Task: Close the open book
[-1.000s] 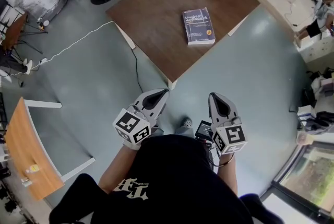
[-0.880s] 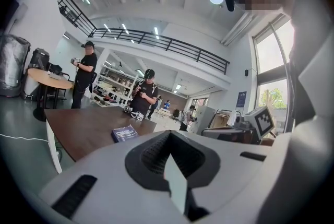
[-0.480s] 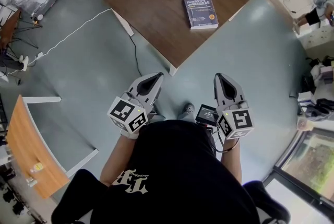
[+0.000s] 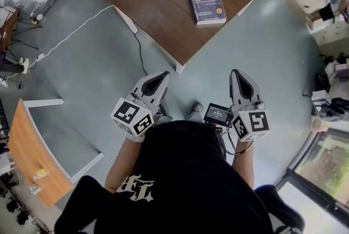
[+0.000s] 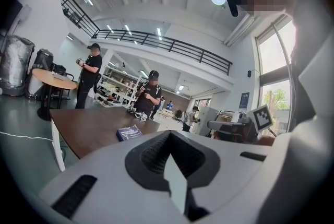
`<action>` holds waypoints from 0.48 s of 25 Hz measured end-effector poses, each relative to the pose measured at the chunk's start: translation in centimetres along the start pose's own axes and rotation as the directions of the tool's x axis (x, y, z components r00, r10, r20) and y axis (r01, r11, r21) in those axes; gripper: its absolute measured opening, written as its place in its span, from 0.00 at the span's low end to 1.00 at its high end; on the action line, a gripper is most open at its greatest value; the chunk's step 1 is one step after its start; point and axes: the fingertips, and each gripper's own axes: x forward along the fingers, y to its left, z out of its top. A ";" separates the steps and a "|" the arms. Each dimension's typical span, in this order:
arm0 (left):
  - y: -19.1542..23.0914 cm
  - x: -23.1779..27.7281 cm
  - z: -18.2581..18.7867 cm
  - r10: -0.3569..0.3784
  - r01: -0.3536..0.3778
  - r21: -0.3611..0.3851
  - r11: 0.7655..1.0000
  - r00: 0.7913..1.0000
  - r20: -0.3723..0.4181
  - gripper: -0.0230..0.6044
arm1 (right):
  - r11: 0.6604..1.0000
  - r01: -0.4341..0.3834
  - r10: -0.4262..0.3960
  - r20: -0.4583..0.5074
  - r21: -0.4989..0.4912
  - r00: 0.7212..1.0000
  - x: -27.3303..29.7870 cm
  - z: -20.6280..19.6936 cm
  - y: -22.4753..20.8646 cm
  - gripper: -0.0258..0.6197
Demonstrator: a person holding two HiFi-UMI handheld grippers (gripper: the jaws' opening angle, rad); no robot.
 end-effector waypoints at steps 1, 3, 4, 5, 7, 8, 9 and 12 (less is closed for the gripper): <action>-0.1 0.1 0.0 0.000 0.000 -0.001 1.000 1.000 0.000 0.04 | 1.000 0.001 -0.001 0.000 0.002 1.000 -0.1 -0.1 -0.1 0.02; -0.3 0.2 -0.1 0.000 0.000 -0.002 1.000 1.000 0.002 0.04 | 1.000 0.002 -0.002 0.001 0.005 1.000 -0.3 -0.2 -0.4 0.02; -0.4 0.3 -0.1 0.000 0.000 -0.003 1.000 1.000 0.002 0.04 | 1.000 0.003 -0.003 0.002 0.006 1.000 -0.3 -0.2 -0.5 0.02; -0.5 0.4 -0.2 0.000 0.000 -0.003 1.000 1.000 0.001 0.04 | 1.000 0.002 -0.002 0.004 0.008 1.000 -0.4 -0.3 -0.6 0.02; -0.7 0.5 -0.4 0.002 -0.002 -0.003 1.000 1.000 -0.001 0.04 | 1.000 0.000 0.000 0.005 0.011 1.000 -0.5 -0.3 -0.8 0.02; -0.8 0.5 -0.5 0.002 -0.002 -0.003 1.000 1.000 -0.003 0.04 | 1.000 -0.002 0.002 0.005 0.012 1.000 -0.5 -0.3 -0.8 0.02; -0.9 0.6 -0.5 0.002 -0.002 -0.003 1.000 1.000 -0.005 0.04 | 1.000 -0.002 0.002 0.004 0.013 1.000 -0.5 -0.3 -0.9 0.02; -1.3 0.9 -0.7 0.004 -0.004 -0.005 1.000 1.000 -0.009 0.04 | 1.000 -0.003 0.003 0.001 0.018 1.000 -0.7 -0.5 -1.4 0.02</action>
